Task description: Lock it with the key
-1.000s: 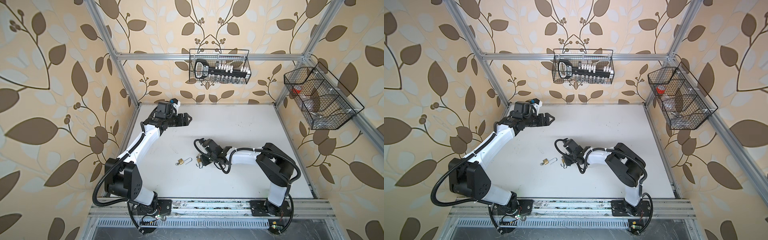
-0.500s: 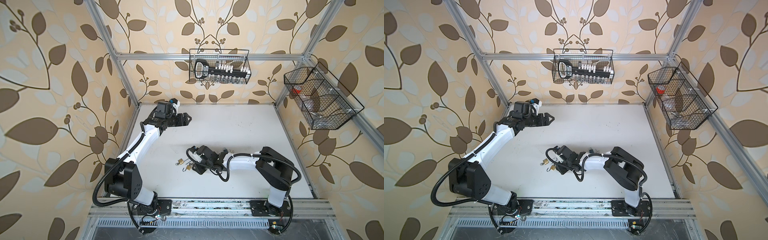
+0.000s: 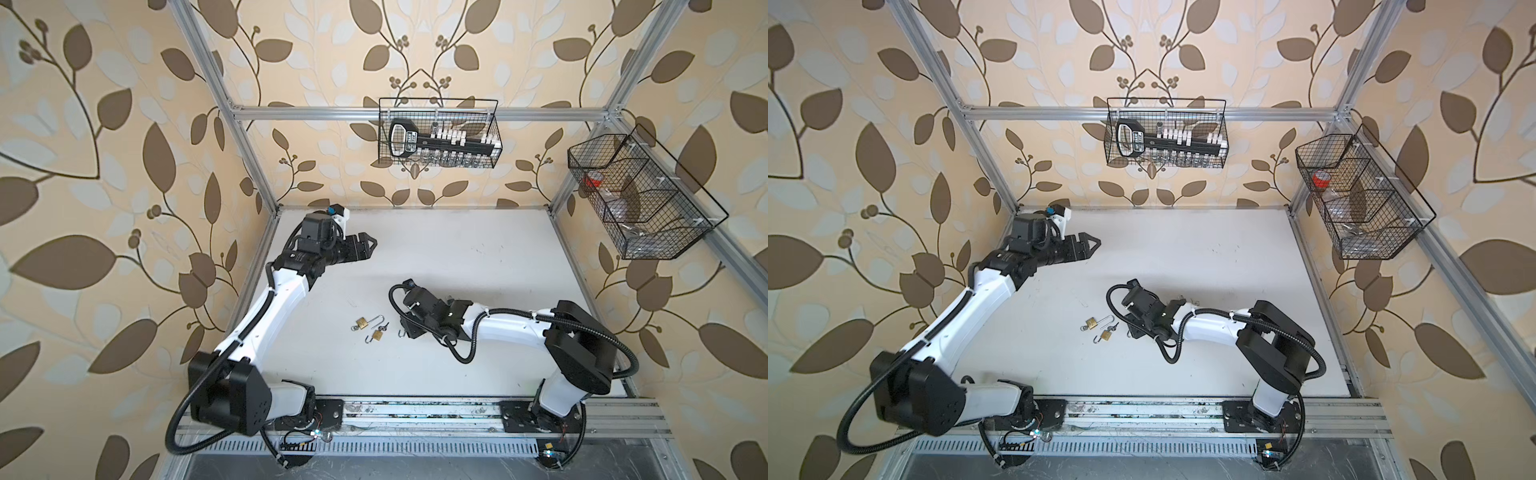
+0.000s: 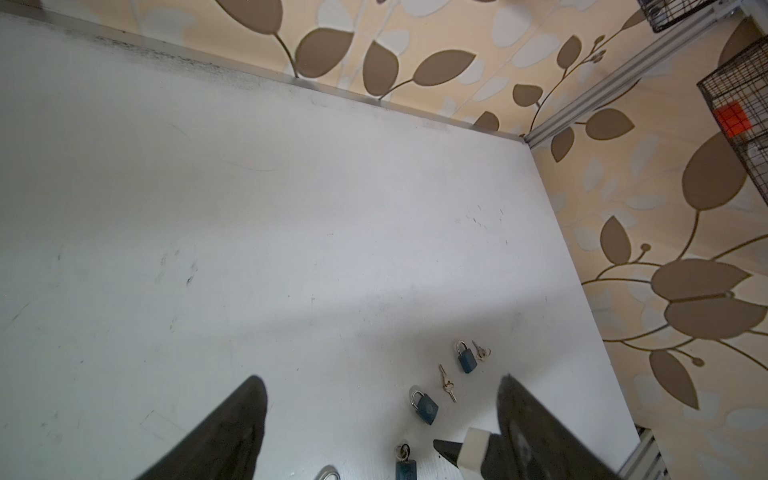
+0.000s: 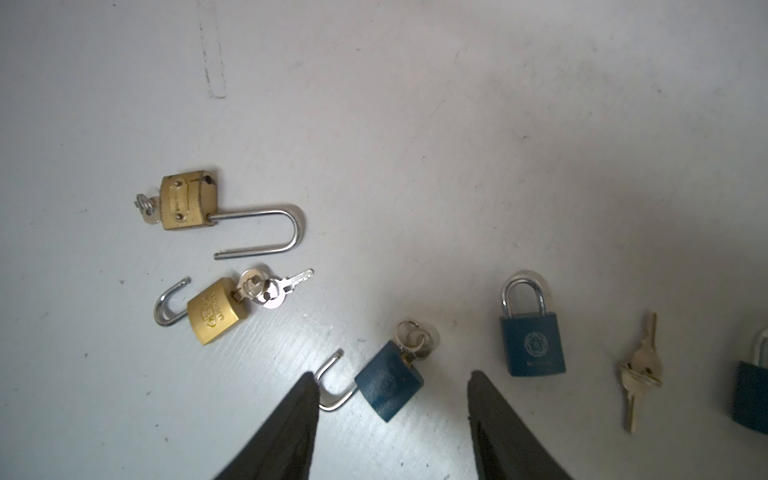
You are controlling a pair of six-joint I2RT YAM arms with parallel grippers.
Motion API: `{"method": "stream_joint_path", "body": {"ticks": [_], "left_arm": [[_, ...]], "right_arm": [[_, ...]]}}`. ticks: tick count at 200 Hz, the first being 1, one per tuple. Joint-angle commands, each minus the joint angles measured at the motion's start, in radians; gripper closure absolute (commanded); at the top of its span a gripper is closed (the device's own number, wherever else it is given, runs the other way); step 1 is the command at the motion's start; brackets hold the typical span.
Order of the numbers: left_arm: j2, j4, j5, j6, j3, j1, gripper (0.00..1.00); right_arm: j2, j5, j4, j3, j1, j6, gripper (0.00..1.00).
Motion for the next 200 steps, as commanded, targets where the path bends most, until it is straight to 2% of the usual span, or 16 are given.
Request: {"method": "stream_joint_path", "body": {"ticks": [1,18,60,95,131,170,200], "left_arm": [[-0.13,-0.021,-0.112,-0.057,-0.058,-0.052,0.13],[-0.202,-0.051,-0.156,-0.069,-0.115,-0.088,0.13],[-0.276,-0.083,-0.164,-0.092,-0.206,-0.089,0.13],[-0.262,-0.067,-0.148,-0.095,-0.197,-0.09,0.13],[-0.242,-0.047,-0.126,-0.088,-0.187,-0.09,0.13],[-0.255,-0.033,-0.117,-0.088,-0.211,-0.091,0.13],[-0.26,-0.031,-0.118,-0.09,-0.222,-0.091,0.13]], "right_arm": [[0.047,0.047,-0.098,0.068,0.0,0.05,0.41],[0.081,0.033,-0.119,0.106,0.002,0.052,0.4],[0.18,0.049,-0.229,0.218,0.019,0.081,0.41],[0.22,0.064,-0.274,0.249,0.027,0.108,0.45],[0.268,0.09,-0.328,0.276,0.037,0.111,0.44],[0.26,0.089,-0.34,0.258,0.039,0.125,0.46],[0.234,0.076,-0.346,0.239,0.039,0.13,0.51]]}}
